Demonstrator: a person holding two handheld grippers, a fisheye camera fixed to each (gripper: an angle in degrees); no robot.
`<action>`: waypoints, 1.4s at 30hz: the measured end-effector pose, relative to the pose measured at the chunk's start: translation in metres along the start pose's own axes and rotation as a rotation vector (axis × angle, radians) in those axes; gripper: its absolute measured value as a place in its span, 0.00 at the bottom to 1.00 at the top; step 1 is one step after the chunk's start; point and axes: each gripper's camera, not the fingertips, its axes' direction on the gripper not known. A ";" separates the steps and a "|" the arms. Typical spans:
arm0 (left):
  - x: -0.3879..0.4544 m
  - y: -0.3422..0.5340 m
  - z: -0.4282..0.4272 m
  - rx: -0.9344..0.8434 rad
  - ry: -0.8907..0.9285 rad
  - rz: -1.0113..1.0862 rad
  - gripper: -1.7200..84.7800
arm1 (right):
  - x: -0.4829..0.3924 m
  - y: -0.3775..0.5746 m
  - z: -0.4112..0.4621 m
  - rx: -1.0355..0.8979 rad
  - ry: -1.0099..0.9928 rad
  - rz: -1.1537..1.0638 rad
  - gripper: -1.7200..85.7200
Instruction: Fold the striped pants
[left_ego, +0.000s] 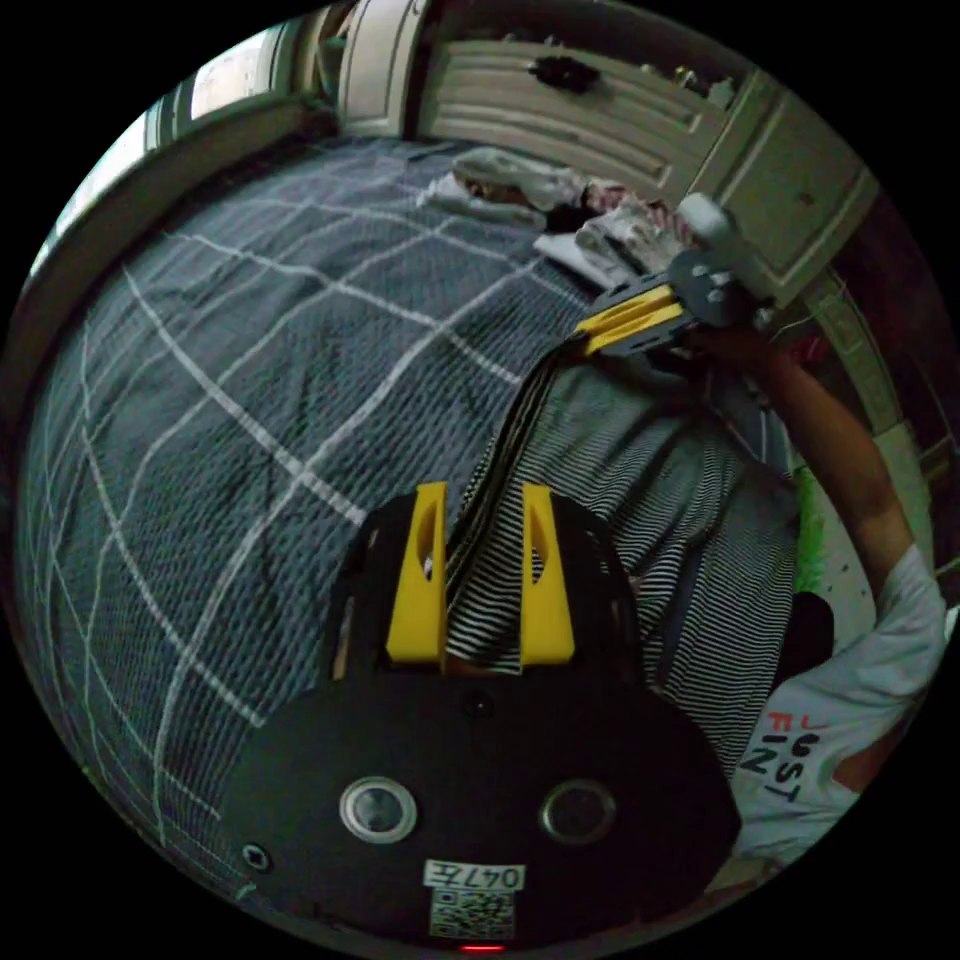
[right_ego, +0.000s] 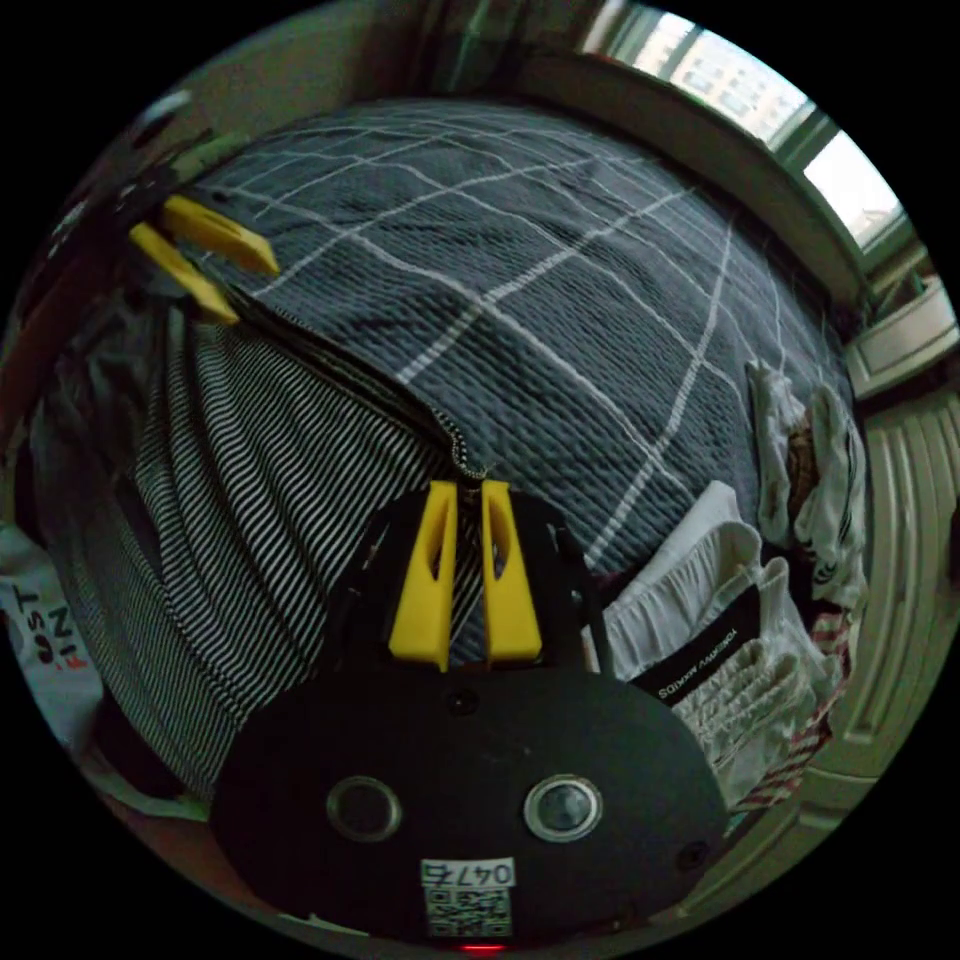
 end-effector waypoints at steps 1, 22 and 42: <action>0.002 -0.007 0.017 -0.056 -0.018 -0.002 0.09 | -0.003 0.004 -0.007 -0.012 0.030 -0.023 0.03; 0.050 0.025 -0.004 0.294 -0.198 -0.235 0.10 | 0.051 0.041 -0.125 0.005 0.312 0.175 0.10; 0.351 0.322 -0.015 0.081 0.010 -0.243 0.12 | -0.100 0.418 -0.382 0.217 -0.054 0.284 0.09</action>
